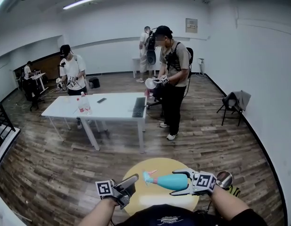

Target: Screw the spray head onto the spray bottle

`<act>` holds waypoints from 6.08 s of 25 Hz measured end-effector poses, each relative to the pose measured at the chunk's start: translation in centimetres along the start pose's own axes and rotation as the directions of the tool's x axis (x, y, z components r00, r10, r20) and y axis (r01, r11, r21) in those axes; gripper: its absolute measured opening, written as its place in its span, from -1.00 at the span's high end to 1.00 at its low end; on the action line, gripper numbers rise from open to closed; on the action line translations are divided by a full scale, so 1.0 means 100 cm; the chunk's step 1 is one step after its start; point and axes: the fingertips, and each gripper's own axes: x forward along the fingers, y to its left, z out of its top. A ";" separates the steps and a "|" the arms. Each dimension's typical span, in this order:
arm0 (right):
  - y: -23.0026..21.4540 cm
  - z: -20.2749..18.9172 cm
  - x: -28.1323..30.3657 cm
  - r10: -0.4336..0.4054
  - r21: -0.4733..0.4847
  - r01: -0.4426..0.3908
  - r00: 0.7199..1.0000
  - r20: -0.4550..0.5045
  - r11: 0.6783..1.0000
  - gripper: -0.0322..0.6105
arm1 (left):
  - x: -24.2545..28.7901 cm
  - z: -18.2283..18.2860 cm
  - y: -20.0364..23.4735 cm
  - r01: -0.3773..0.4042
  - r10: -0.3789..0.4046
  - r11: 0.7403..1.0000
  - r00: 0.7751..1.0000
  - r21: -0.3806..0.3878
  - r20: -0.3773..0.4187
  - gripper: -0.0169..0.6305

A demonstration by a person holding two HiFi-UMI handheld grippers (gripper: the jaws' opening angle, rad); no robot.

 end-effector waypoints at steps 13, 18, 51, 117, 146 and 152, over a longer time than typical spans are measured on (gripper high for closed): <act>0.028 -0.010 0.002 0.066 -0.104 -0.075 0.994 -0.087 0.992 -0.53 | 0.053 -0.073 -0.024 0.088 0.140 0.865 0.903 0.494 -0.406 0.24; 0.021 0.000 0.009 0.074 -0.038 -0.075 0.997 -0.030 0.996 -0.53 | 0.032 -0.047 -0.019 -0.007 0.103 0.938 0.960 0.347 -0.259 0.04; 0.013 -0.011 0.001 0.072 0.105 -0.076 0.996 0.044 0.992 -0.53 | -0.011 -0.015 -0.004 -0.083 0.094 0.972 0.995 0.222 -0.039 -0.15; -0.019 -0.030 -0.030 0.004 0.156 -0.008 1.000 0.030 0.988 -0.53 | -0.082 0.015 0.019 -0.259 0.250 0.949 0.966 0.179 0.073 -0.14; 0.013 -0.030 -0.025 0.039 0.117 -0.040 0.999 0.016 0.992 -0.53 | -0.062 -0.009 -0.008 -0.213 0.222 0.937 0.975 0.278 -0.002 -0.17; 0.011 -0.018 -0.023 0.039 0.073 -0.041 0.999 0.017 0.997 -0.53 | -0.042 -0.018 -0.007 -0.160 0.187 0.947 0.979 0.278 -0.077 -0.18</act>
